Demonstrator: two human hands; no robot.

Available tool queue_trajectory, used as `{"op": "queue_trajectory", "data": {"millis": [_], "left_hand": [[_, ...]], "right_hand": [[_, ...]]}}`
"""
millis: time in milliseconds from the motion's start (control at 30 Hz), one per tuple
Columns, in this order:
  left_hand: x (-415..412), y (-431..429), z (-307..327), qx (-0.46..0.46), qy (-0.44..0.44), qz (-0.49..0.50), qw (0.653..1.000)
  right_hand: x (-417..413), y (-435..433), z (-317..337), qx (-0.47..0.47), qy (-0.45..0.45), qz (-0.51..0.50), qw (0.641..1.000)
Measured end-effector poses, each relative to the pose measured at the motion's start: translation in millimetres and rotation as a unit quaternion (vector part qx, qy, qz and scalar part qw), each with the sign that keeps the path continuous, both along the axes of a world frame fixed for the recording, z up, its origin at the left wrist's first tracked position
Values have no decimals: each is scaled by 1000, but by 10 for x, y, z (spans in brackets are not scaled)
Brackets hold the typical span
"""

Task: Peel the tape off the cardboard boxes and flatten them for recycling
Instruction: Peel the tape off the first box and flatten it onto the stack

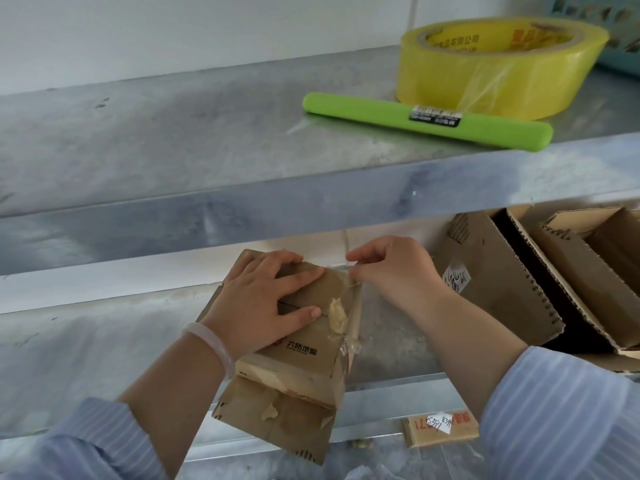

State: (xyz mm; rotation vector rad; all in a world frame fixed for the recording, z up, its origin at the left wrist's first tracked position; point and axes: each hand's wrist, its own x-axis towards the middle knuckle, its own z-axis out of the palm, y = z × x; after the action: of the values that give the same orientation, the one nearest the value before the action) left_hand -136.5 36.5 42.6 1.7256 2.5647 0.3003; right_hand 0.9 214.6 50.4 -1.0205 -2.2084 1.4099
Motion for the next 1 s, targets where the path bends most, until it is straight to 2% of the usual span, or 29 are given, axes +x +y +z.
{"op": "queue_trajectory", "data": {"millis": [167, 333, 467, 567, 667, 800, 867, 1000], "left_hand": [[-11, -9, -4, -7, 1, 2, 1000], [-18, -10, -11, 0, -4, 0, 1000], [-18, 0, -11, 2, -5, 1, 1000], [-3, 1, -9, 3, 0, 5, 1000], [16, 16, -14, -4, 8, 18, 1000], [36, 17, -24, -11, 5, 33, 999], [39, 9, -28, -12, 7, 34, 999], [38, 10, -31, -10, 5, 36, 999]], "right_hand": [[-57, -8, -9, 59, -50, 14, 997], [-5, 15, -51, 138, -33, 31, 989], [63, -22, -70, 222, -40, 89, 970], [136, -22, -74, 239, -36, 134, 961], [153, 18, -43, 258, -67, 142, 953], [103, -30, -18, 340, -94, 151, 923], [102, -58, -25, 346, -98, 156, 920], [115, -70, 8, 307, -89, 154, 935]]}}
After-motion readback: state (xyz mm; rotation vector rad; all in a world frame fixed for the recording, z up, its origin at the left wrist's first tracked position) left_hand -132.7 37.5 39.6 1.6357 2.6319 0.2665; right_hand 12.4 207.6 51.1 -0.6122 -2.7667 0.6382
